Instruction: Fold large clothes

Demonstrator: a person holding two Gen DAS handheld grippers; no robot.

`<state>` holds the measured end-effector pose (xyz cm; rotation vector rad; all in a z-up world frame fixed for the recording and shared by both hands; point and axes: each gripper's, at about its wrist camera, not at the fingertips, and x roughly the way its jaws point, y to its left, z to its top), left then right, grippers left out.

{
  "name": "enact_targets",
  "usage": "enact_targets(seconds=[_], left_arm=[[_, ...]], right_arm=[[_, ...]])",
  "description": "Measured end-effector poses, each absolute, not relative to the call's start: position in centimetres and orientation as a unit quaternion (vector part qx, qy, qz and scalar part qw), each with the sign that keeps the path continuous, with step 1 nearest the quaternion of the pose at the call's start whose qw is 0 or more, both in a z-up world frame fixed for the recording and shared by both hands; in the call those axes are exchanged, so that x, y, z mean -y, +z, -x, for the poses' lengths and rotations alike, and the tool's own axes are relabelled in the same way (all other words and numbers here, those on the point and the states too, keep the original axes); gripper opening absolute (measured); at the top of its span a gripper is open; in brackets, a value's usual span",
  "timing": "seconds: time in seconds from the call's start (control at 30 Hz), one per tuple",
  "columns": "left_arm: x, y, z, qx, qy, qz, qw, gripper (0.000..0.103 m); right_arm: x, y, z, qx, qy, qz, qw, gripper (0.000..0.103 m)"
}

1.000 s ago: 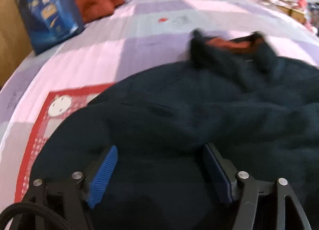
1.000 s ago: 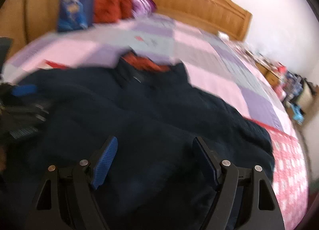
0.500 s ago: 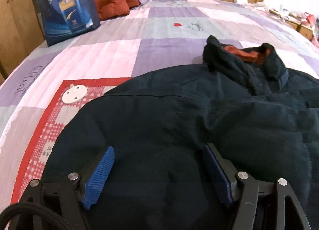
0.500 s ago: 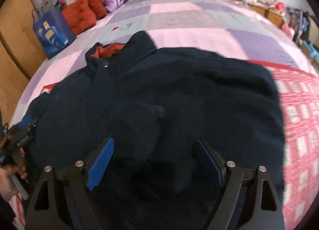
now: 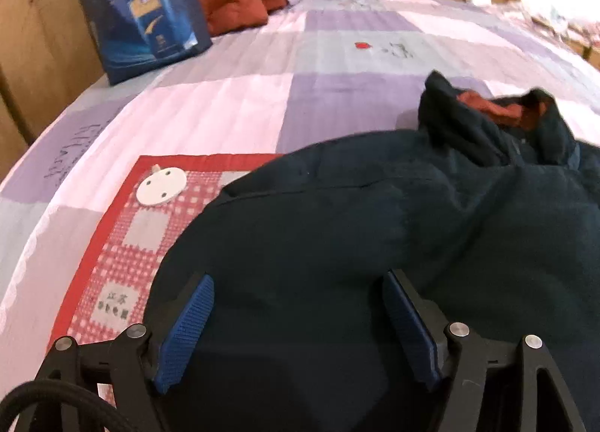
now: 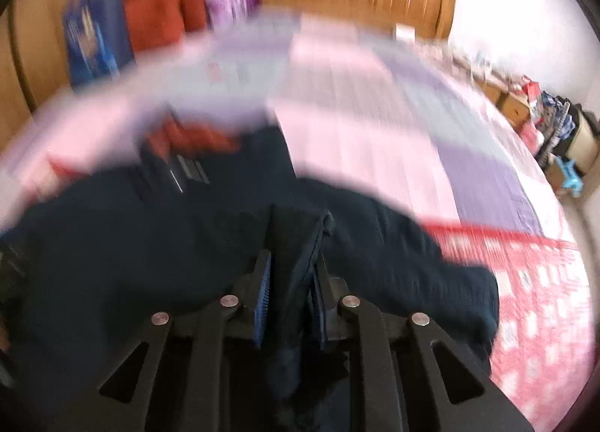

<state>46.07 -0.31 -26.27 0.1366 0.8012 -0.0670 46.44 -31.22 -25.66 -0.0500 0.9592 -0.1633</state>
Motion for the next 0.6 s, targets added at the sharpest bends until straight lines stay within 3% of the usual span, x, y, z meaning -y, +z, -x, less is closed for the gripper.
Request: enact_targets(seconds=[0.1,0.13,0.2,0.3,0.4,0.47,0.6], left_arm=[[1.0,-24.7,-45.0,-0.369,-0.060,-0.064,0.925,0.078],[1.6,-24.0,-44.6,-0.357,-0.076,-0.064,0.929,0.078],[3.6,-22.5,-44.2,-0.337,-0.120,-0.058,0.932,0.078],[7.5,-22.3,-45.1,-0.347,-0.168,-0.052,0.921,0.078],[10.2,-25.5,-47.8,-0.403,-0.153,-0.076,0.899,0.080],[9.0,-28.0,-49.3,-0.419,-0.126,-0.085,0.895,0.090],[4.1,-28.4,-50.4,-0.395,-0.044,-0.097,0.913,0.090]], right_arm=[[30.6,-23.8,-43.2,-0.403,-0.133,0.055,0.904,0.034],[30.1,-22.7,-41.8,-0.372,-0.147,0.061,0.915,0.050],[28.9,-20.9,-40.0,-0.320,-0.141,0.040,0.936,0.073],[26.1,-20.2,-40.0,-0.299,-0.084,0.014,0.950,0.075],[23.3,-23.2,-42.5,-0.355,-0.045,0.036,0.933,0.075],[23.7,-26.1,-44.3,-0.398,-0.061,0.049,0.914,0.074],[29.3,-29.5,-44.4,-0.416,-0.120,0.062,0.899,0.074]])
